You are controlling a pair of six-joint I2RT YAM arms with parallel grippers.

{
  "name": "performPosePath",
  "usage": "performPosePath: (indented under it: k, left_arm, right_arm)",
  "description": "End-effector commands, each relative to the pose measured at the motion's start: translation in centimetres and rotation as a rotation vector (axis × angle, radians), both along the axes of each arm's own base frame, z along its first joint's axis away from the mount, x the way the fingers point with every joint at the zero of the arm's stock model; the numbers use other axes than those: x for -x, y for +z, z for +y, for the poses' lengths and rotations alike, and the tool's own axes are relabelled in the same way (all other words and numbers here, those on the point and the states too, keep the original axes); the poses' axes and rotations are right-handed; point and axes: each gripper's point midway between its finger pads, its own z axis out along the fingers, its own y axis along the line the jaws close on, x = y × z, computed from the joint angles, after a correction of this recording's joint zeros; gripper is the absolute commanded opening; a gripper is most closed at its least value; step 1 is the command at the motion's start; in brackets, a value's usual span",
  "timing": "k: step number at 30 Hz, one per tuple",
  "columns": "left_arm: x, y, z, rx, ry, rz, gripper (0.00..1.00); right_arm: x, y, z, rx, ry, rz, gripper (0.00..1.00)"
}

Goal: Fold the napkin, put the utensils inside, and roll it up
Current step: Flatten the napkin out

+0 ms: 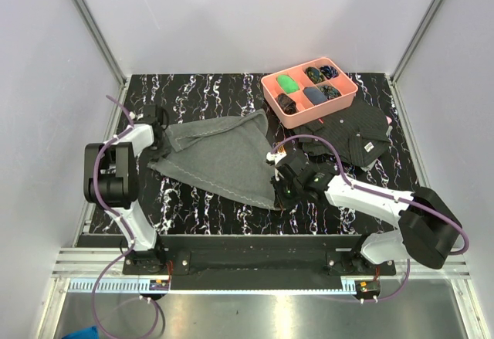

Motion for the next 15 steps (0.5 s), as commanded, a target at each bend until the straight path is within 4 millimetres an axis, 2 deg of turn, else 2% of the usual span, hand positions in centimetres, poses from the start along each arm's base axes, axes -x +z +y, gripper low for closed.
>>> performPosePath:
  k: [1,2,3,5,11,14,15]
  left_arm:
    - [0.2,3.0,0.4,-0.028,0.018,-0.076,0.30]
    - [0.1,3.4,0.4,-0.034,0.017,-0.087,0.27]
    - [0.2,3.7,0.5,-0.038,0.017,-0.099,0.18]
    - [0.0,4.0,0.5,-0.047,0.002,-0.112,0.12]
    - [0.2,5.0,0.3,-0.032,-0.013,-0.135,0.07]
    - [0.4,6.6,0.1,-0.027,-0.019,-0.179,0.02]
    - [0.4,7.9,0.0,-0.028,-0.020,-0.217,0.01]
  right_arm:
    - [-0.9,1.3,0.7,-0.015,0.000,-0.042,0.00]
    - [-1.0,1.3,0.7,-0.015,0.001,-0.042,0.00]
    - [-0.9,1.2,0.8,-0.013,0.001,-0.038,0.00]
    - [-0.9,1.1,0.8,-0.012,0.002,-0.034,0.00]
    - [-1.0,1.1,0.7,-0.007,-0.009,-0.037,0.00]
    - [-1.8,2.0,0.7,-0.002,-0.024,-0.073,0.00]
    - [-2.2,2.4,0.6,0.005,-0.030,-0.093,0.00]
